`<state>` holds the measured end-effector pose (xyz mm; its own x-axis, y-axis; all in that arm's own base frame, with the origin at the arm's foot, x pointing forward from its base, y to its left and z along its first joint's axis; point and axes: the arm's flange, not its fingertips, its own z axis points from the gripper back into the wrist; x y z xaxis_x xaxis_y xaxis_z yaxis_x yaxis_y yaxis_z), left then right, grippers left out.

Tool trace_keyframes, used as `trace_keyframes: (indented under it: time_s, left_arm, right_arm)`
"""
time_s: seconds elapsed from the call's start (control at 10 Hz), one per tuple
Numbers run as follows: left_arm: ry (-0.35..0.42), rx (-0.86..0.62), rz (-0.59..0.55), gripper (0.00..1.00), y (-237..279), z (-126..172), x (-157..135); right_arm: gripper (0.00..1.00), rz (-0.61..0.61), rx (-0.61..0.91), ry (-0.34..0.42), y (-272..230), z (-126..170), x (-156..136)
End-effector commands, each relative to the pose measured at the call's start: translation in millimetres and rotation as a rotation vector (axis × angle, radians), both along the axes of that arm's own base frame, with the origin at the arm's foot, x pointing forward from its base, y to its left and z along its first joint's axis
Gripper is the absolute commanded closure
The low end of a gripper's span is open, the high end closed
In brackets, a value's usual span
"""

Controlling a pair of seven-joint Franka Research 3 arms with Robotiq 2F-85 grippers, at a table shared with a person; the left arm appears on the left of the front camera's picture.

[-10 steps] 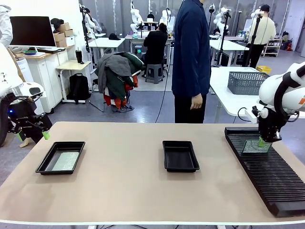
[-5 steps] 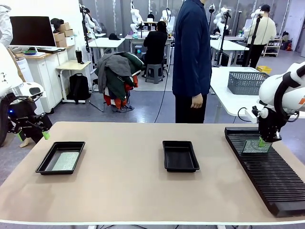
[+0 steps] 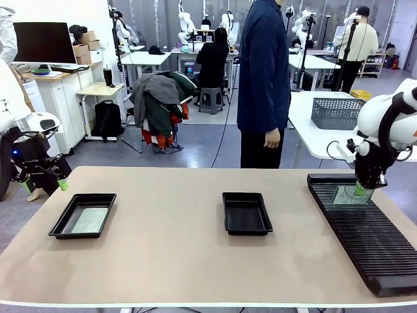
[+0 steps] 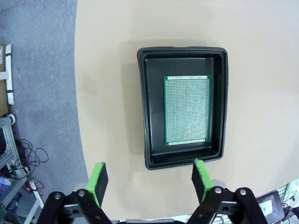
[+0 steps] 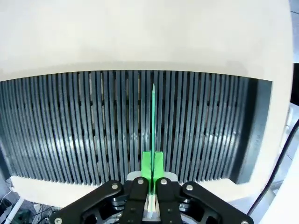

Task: Inspect and transfer BCBs to ESD trays.
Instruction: Pick up the Blank PCB from the PCB Rack and place it in the right ESD tray.

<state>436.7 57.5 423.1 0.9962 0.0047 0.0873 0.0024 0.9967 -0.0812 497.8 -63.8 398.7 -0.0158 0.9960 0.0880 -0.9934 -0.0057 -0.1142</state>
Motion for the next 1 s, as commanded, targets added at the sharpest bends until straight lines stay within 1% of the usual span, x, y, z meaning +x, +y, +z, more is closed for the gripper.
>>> trace_keyframes:
  time_s: [0.0,0.1,0.2,0.6,0.9]
  left_arm:
    - [-0.002,-0.012,-0.015,0.04,1,-1,1]
    - [-0.002,-0.012,-0.015,0.04,1,-1,1]
    - [-0.002,-0.012,-0.015,0.04,1,-1,1]
    - [-0.002,-0.012,-0.015,0.04,1,-1,1]
    - [-0.002,-0.012,-0.015,0.04,1,-1,1]
  right_arm:
    - [0.98,-0.033,-0.038,-0.006,5,45,-17]
    - [0.98,-0.022,-0.021,-0.019,4,68,-23]
    - [0.98,-0.05,-0.034,-0.024,1,95,-30]
    - [0.98,-0.106,-0.065,-0.008,-4,187,-59]
    - [0.98,-0.13,-0.071,-0.02,-8,232,-74]
